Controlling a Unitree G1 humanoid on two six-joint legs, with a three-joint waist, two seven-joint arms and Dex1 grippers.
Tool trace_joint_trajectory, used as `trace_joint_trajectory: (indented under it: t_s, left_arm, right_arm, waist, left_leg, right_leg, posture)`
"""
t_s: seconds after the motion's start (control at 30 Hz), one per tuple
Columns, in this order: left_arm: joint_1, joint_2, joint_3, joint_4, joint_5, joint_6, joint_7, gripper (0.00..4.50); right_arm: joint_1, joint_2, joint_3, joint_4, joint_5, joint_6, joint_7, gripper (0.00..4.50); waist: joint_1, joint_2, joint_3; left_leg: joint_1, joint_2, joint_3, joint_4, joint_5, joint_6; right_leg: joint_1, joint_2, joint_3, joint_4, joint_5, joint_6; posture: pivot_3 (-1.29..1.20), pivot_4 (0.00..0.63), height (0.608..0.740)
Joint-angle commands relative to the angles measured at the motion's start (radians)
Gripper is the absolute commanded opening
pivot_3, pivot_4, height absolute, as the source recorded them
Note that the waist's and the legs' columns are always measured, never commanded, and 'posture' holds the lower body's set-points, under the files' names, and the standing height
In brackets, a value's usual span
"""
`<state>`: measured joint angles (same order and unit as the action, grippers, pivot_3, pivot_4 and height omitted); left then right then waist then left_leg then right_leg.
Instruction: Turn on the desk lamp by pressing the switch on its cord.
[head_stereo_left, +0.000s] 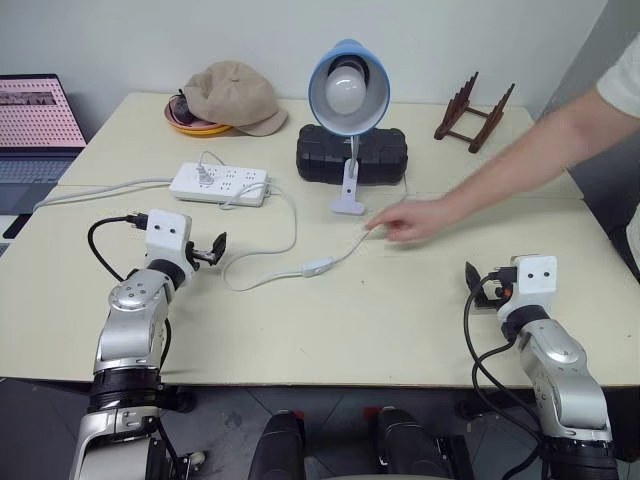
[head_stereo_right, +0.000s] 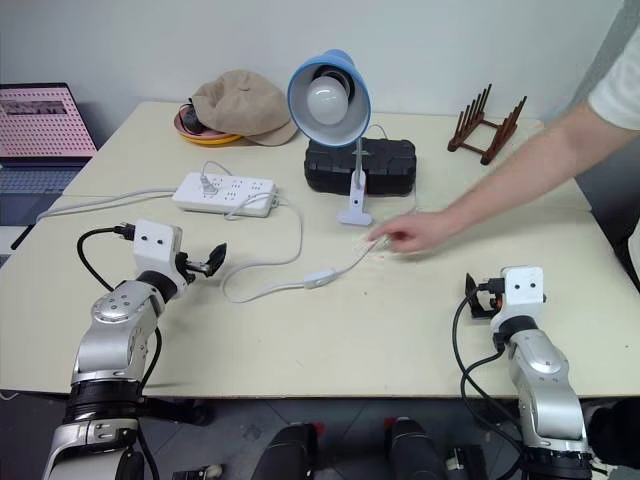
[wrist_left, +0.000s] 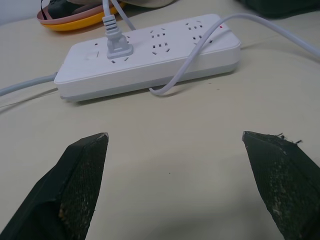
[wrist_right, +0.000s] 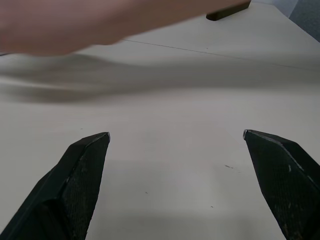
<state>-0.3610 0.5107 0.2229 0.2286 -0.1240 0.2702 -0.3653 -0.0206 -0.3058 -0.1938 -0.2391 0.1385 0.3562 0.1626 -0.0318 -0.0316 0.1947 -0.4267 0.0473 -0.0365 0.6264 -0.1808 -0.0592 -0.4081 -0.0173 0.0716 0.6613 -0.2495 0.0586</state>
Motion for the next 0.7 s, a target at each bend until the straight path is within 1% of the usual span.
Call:
trace_joint_trajectory:
  t_s: [0.03, 0.1, 0.2, 0.33, 0.43, 0.5, 0.57, 0.63, 0.7]
  left_arm:
    - [-0.024, 0.015, -0.005, -0.012, 0.003, -0.016, -0.01, 4.46]
    - [-0.027, 0.022, -0.01, -0.009, 0.0, -0.015, -0.029, 4.46]
    - [-0.053, 0.07, -0.03, -0.014, -0.023, 0.002, -0.138, 4.46]
    - [-0.1, 0.181, -0.12, -0.044, -0.051, 0.033, -0.389, 4.46]
    - [-0.143, 0.236, -0.167, -0.035, -0.07, 0.046, -0.528, 4.46]
    - [-0.227, 0.281, -0.253, -0.005, -0.063, 0.04, -0.707, 4.46]
    - [-0.317, 0.284, -0.361, 0.037, -0.034, 0.007, -0.872, 4.46]
    - [-0.37, 0.267, -0.417, 0.082, -0.011, -0.025, -0.936, 4.46]
    - [-0.42, 0.228, -0.455, 0.146, 0.015, -0.065, -0.956, 4.46]
  right_arm:
    - [0.007, -0.001, -0.006, -0.049, -0.005, -0.015, -0.002, 4.5]
    - [0.013, -0.004, -0.004, -0.058, -0.005, -0.013, 0.003, 4.5]
    - [0.021, -0.04, 0.005, -0.087, 0.028, 0.004, 0.075, 4.5]
    - [0.045, -0.124, 0.044, -0.175, 0.144, 0.065, 0.265, 4.5]
    - [0.058, -0.185, 0.063, -0.222, 0.203, 0.109, 0.361, 4.5]
    - [0.069, -0.265, 0.085, -0.27, 0.277, 0.166, 0.481, 4.5]
    - [0.076, -0.34, 0.116, -0.308, 0.324, 0.204, 0.582, 4.5]
    - [0.079, -0.376, 0.139, -0.319, 0.327, 0.21, 0.61, 4.5]
    - [0.073, -0.37, 0.147, -0.333, 0.339, 0.228, 0.588, 4.5]
  waist:
    - [0.0, 0.0, 0.0]
    - [0.0, 0.0, 0.0]
    - [0.0, 0.0, 0.0]
    - [-0.001, 0.0, 0.0]
    - [0.0, 0.0, 0.0]
    - [0.001, 0.0, 0.0]
    - [0.003, 0.0, 0.001]
    - [0.006, 0.0, 0.001]
    - [0.005, -0.001, 0.0]
  left_leg:
    - [0.0, 0.0, 0.0, 0.0, 0.0, 0.0]
    - [0.0, 0.0, 0.0, 0.0, 0.0, 0.0]
    - [0.0, 0.0, 0.0, 0.0, 0.0, 0.0]
    - [0.0, 0.0, 0.0, -0.001, 0.0, 0.0]
    - [0.0, 0.0, 0.0, -0.001, 0.0, 0.0]
    - [0.0, 0.0, 0.001, -0.002, 0.0, 0.0]
    - [-0.002, 0.0, 0.001, -0.001, 0.0, 0.0]
    - [-0.004, 0.0, 0.001, 0.0, 0.0, 0.0]
    - [-0.004, 0.0, 0.001, 0.0, 0.0, 0.0]
  right_leg:
    - [0.0, 0.0, 0.0, 0.0, 0.0, 0.0]
    - [0.0, 0.0, 0.0, 0.0, 0.0, 0.0]
    - [0.0, 0.0, 0.0, 0.0, 0.0, 0.0]
    - [-0.001, 0.0, 0.0, 0.0, 0.0, 0.0]
    - [0.0, 0.0, 0.0, -0.001, 0.0, -0.001]
    - [0.0, 0.0, 0.0, -0.002, -0.001, -0.001]
    - [-0.002, -0.001, -0.001, -0.003, -0.001, -0.001]
    - [-0.002, -0.001, -0.001, -0.003, -0.001, -0.001]
    - [-0.002, -0.001, -0.001, -0.004, -0.001, -0.001]
  posture:
    - [0.0, 0.15, 0.74]
    - [0.0, 0.15, 0.74]
    - [0.0, 0.15, 0.74]
    - [0.0, 0.15, 0.74]
    - [0.0, 0.15, 0.74]
    - [0.0, 0.15, 0.74]
    - [0.0, 0.15, 0.74]
    - [0.0, 0.15, 0.74]
    - [0.0, 0.15, 0.74]
